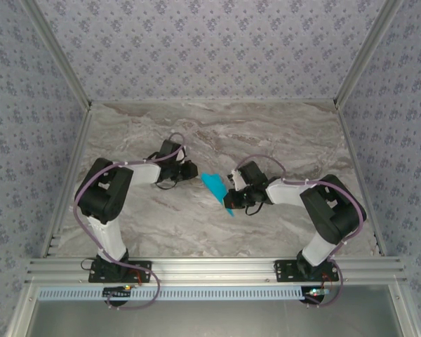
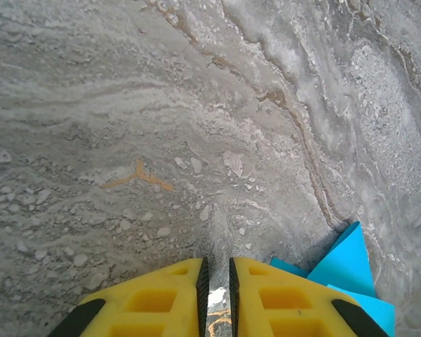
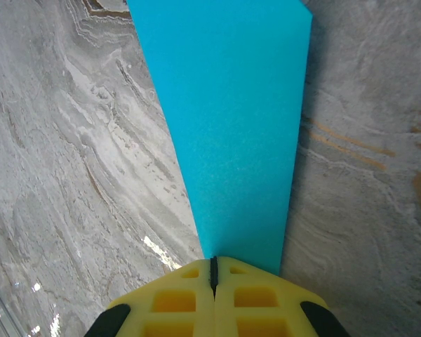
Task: Fold a paper plane with a square sheet of paper (pick it up from the middle)
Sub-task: Fold the wing for the fifth time at the center of the table.
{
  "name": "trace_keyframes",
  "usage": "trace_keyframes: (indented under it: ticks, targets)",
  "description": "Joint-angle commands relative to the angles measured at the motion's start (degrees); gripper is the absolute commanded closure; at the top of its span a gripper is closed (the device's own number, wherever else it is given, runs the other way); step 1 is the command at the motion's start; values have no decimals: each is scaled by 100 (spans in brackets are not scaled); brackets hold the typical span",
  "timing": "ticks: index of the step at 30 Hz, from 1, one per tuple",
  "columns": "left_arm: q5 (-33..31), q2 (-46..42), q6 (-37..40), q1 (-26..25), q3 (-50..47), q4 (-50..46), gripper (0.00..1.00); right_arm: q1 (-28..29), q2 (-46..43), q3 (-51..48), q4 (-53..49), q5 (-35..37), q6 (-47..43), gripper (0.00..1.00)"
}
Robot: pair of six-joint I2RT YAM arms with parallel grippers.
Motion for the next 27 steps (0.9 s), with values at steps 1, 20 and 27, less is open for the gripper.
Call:
trace_keyframes:
  ticks: [1,20,27]
  targets:
    - [-57,-437,-57,-26,-68,-40,81,-34,339,-380,-918,653,-52,100]
    - [171,258,-356,-1321,55,621,92,-9,362,-433,-954,674,-35,100]
    - [-120,444,-579,-897,-418,1108,92,-14,391,-487,-1019,660,-117,100]
